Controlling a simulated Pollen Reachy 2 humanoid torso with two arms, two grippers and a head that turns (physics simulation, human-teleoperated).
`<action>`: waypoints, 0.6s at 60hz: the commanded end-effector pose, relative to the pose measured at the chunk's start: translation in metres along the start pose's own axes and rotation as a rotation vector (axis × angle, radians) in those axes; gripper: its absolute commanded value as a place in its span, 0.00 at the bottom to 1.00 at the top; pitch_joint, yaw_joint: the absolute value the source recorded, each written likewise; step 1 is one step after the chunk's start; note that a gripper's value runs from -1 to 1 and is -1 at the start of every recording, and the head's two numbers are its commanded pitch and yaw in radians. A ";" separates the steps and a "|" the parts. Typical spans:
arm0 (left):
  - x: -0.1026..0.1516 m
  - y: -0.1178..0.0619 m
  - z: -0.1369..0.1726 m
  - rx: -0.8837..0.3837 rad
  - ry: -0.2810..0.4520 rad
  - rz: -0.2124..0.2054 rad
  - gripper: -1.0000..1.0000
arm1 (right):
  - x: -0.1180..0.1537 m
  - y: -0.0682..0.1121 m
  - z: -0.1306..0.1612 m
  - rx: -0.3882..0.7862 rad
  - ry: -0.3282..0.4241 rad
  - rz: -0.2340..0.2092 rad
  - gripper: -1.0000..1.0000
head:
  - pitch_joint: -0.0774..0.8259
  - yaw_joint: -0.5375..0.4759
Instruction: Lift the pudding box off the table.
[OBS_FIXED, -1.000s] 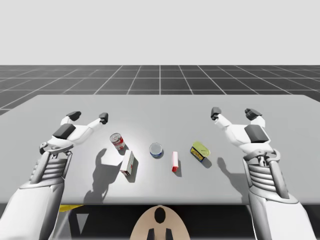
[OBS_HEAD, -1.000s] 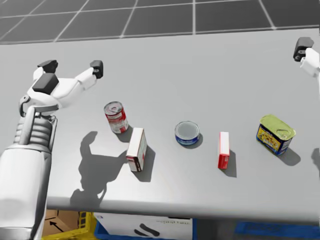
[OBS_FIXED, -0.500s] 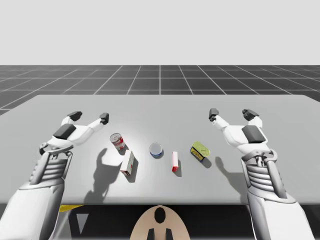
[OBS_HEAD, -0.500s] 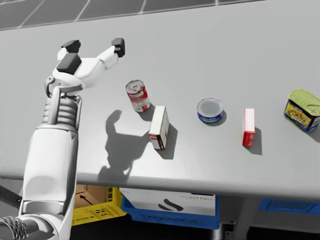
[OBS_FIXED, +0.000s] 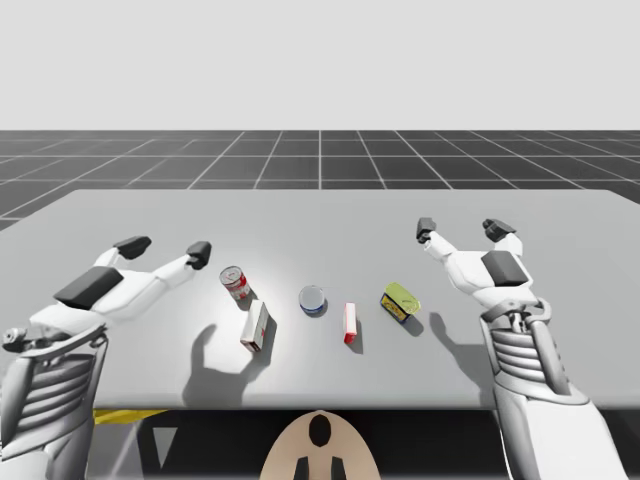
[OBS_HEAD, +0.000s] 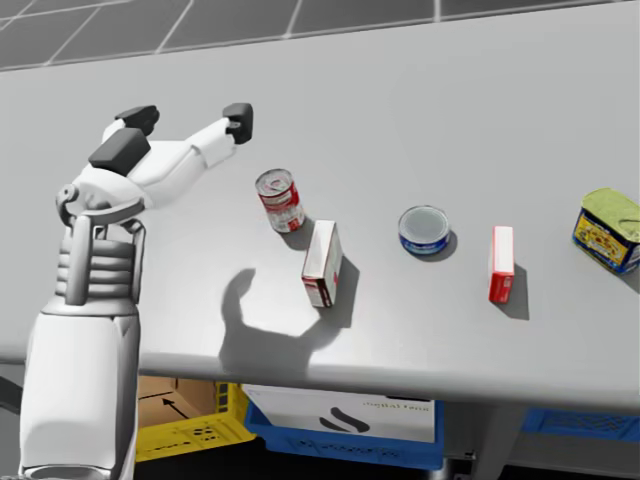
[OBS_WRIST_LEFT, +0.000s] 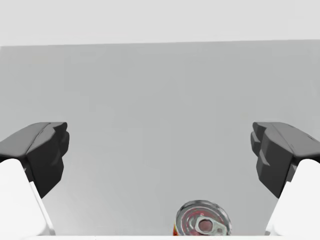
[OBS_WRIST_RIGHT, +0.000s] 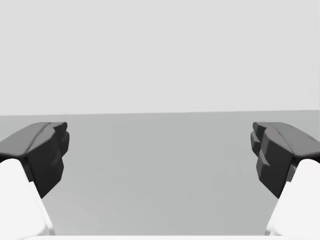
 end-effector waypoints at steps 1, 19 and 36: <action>-0.001 -0.015 0.034 -0.070 0.068 0.001 0.00 | -0.001 0.001 -0.001 0.000 0.003 0.002 0.00 | 0.89 0.78; -0.045 -0.039 0.075 -0.145 0.162 -0.028 0.00 | -0.001 0.002 -0.001 0.002 0.001 -0.002 0.00 | 0.89 0.78; -0.101 -0.057 0.078 -0.216 0.280 0.021 0.00 | -0.001 0.003 -0.001 0.003 -0.001 -0.005 0.00 | 0.89 0.78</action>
